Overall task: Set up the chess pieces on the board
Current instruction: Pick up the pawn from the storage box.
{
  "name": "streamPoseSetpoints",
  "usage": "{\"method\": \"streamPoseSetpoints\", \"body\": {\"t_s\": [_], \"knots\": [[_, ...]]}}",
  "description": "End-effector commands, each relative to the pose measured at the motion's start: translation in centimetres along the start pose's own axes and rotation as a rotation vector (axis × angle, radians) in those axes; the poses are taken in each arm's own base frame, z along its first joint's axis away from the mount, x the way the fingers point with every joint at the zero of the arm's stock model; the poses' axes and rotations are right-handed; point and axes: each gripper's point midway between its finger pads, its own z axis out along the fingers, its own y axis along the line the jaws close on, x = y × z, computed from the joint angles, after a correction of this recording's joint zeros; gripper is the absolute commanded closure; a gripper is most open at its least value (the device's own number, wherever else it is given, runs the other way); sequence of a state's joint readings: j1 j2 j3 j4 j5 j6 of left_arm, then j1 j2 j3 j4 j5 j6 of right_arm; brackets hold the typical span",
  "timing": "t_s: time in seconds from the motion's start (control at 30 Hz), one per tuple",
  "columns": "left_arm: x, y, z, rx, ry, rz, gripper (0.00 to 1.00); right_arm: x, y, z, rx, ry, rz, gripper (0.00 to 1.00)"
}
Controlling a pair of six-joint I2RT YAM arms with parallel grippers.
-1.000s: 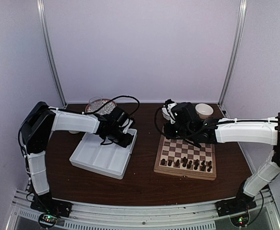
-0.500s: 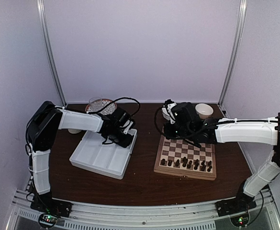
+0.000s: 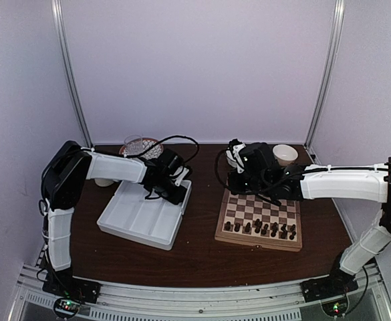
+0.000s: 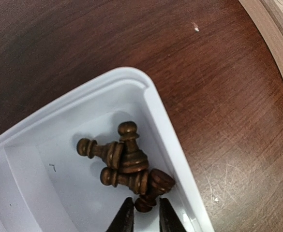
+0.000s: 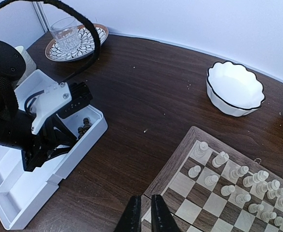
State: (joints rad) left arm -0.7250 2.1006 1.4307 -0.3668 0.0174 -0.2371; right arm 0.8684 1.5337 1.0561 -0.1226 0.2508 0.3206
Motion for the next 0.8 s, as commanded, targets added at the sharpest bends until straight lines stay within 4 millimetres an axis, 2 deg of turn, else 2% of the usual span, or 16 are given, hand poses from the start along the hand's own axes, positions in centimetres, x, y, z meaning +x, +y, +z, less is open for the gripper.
{"method": "streamPoseSetpoints", "body": {"t_s": [0.0,0.17,0.37,0.47,0.57,0.67,0.77], "knots": [[0.0,-0.4,1.0,0.04,0.01,0.023,0.88,-0.7,0.5,-0.1,-0.012,-0.011,0.008,0.9],[-0.2,-0.2,0.1,0.024,0.01,0.023,0.92,-0.6,0.6,0.0,-0.019,-0.006,0.006,0.9],[-1.2,-1.4,-3.6,0.016,-0.06,0.047,0.92,-0.9,0.7,-0.5,-0.029,-0.013,0.003,0.89],[-1.3,-0.8,-4.9,-0.014,-0.085,0.026,0.92,-1.1,0.5,-0.9,-0.024,-0.025,0.002,0.89],[-1.3,-1.6,-5.8,0.005,-0.102,0.035,0.92,-1.1,0.6,-0.9,-0.035,-0.027,0.0,0.89],[-1.3,-2.3,-6.5,-0.002,-0.118,0.069,0.92,-1.0,1.8,-0.9,-0.097,-0.018,-0.031,0.89],[-1.1,-2.0,-6.9,-0.024,-0.122,0.07,0.93,-1.1,2.8,-1.3,-0.157,-0.029,-0.045,0.87]]}}
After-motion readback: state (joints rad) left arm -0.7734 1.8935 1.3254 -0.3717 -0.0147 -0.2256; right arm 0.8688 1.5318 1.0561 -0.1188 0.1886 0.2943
